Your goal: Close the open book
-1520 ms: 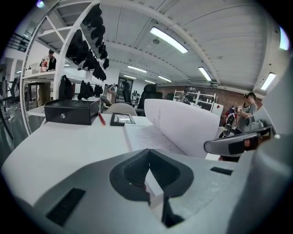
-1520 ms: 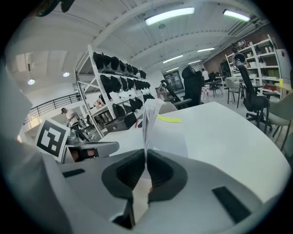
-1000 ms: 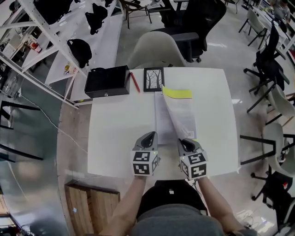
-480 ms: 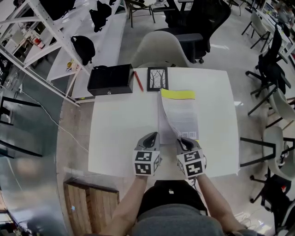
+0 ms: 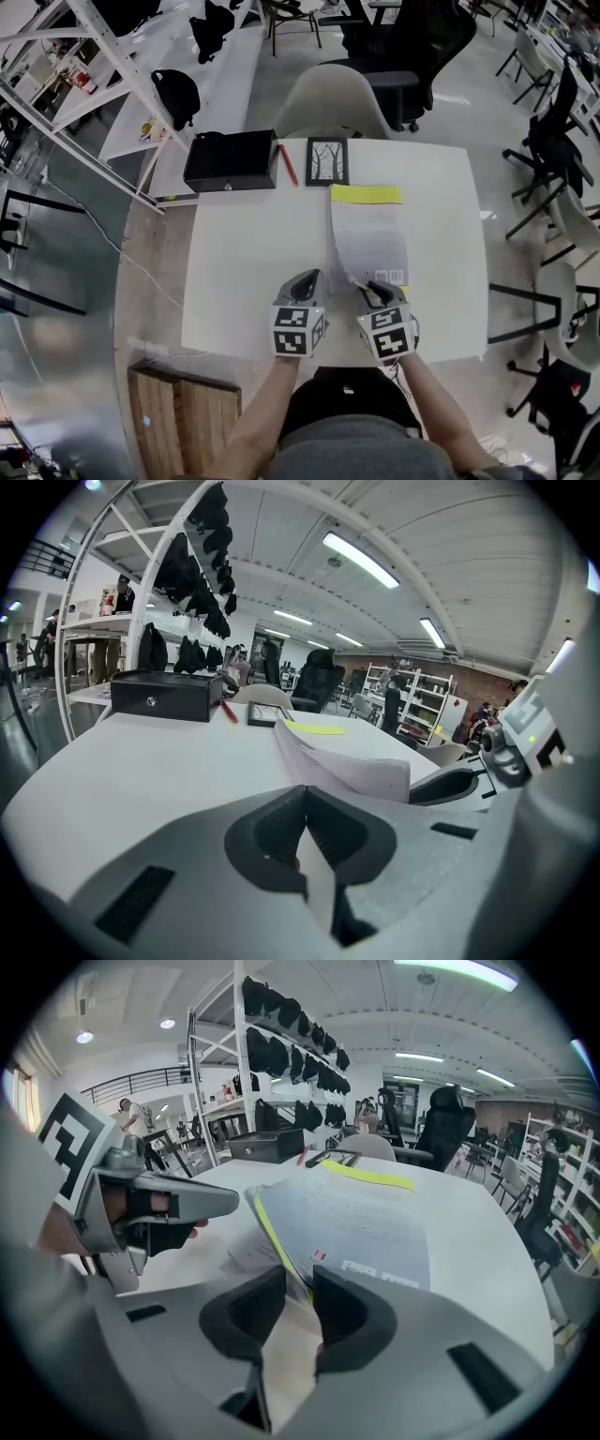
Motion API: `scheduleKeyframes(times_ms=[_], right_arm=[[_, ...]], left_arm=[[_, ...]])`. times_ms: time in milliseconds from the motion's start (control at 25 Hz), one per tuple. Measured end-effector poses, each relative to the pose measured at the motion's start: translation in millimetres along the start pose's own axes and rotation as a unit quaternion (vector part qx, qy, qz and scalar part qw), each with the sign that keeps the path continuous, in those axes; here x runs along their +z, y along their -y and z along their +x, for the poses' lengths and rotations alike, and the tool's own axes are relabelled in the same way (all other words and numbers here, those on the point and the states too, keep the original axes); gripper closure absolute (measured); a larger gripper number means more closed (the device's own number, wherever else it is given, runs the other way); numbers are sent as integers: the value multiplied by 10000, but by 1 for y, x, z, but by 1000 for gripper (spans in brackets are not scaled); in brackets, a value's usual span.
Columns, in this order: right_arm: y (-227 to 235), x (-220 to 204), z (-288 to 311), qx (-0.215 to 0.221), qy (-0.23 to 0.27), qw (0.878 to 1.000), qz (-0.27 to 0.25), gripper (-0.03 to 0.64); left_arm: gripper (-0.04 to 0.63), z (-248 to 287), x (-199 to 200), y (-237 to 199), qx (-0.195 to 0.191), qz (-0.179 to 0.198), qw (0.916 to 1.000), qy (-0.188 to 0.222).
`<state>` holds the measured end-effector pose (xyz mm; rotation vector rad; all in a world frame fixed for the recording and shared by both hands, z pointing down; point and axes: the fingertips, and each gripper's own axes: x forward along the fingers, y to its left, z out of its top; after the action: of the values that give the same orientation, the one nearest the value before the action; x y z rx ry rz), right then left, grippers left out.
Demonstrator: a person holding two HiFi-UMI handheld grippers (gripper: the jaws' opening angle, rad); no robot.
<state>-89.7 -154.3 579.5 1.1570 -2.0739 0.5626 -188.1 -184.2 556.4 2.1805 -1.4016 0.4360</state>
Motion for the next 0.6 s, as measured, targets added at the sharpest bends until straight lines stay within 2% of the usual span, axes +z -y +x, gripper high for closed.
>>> scheduleKeyframes(times_ms=[600], right_arm=[[-6, 0, -6, 172, 147, 9997, -47, 485]], left_arm=[[589, -5, -4, -2, 53, -19, 10000, -45]])
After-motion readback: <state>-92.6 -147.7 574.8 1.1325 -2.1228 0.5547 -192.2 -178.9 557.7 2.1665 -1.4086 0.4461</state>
